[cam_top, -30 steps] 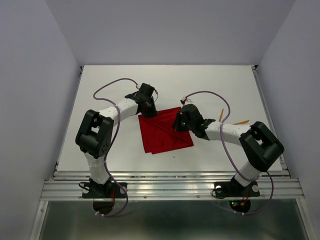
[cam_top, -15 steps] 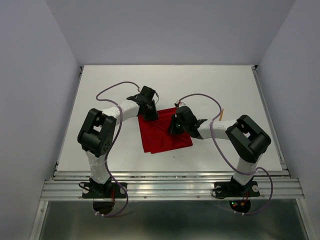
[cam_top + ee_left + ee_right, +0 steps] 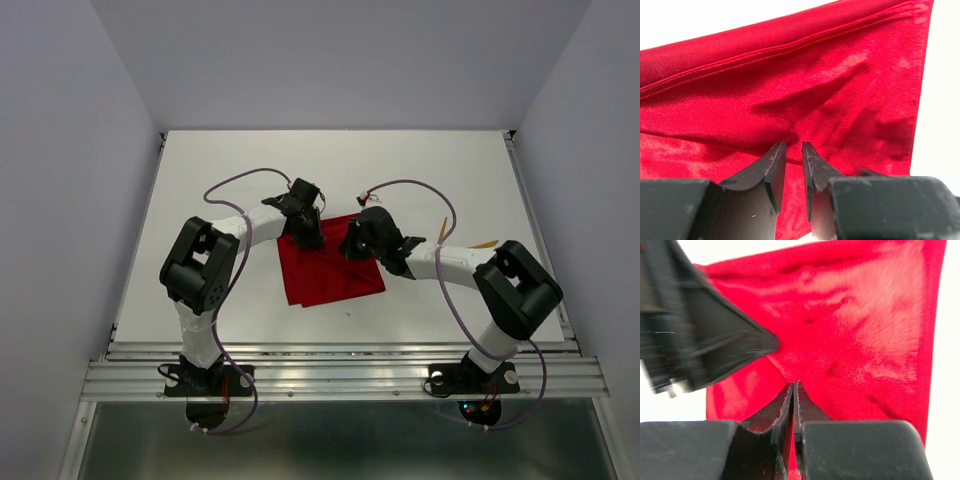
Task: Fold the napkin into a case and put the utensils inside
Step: Smooth out the upper triangle-folded napkin at the center of the board, then pick up the upper triangle-folded napkin from the center of the board.
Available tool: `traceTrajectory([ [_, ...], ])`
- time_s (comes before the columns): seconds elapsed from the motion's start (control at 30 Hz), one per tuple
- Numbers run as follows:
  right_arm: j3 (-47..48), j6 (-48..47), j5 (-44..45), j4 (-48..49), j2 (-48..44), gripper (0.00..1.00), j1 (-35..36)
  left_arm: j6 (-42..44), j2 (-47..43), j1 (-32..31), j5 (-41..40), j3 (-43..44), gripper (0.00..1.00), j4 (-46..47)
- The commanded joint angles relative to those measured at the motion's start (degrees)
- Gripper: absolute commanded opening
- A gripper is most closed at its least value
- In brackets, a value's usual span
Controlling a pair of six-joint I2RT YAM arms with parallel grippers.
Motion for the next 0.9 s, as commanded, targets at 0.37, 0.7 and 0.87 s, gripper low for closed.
traceTrajectory([
  [0.37,-9.7,-4.1,5.2,-4.1,-11.5,0.13,-12.3,3.2,3.6,0.0,-5.0,4.9,0.3,-2.5],
  [0.7,-11.2,-2.5,-2.9,0.5,-5.1,0.09,-12.3,4.9,-1.4,0.0,-8.1,6.8,0.32,-6.1],
  [0.87,-11.9,0.0,-5.6,3.9,-3.8,0.09,-8.8,5.8,-3.5,0.1,-10.7,8.9,0.34,-7.8],
])
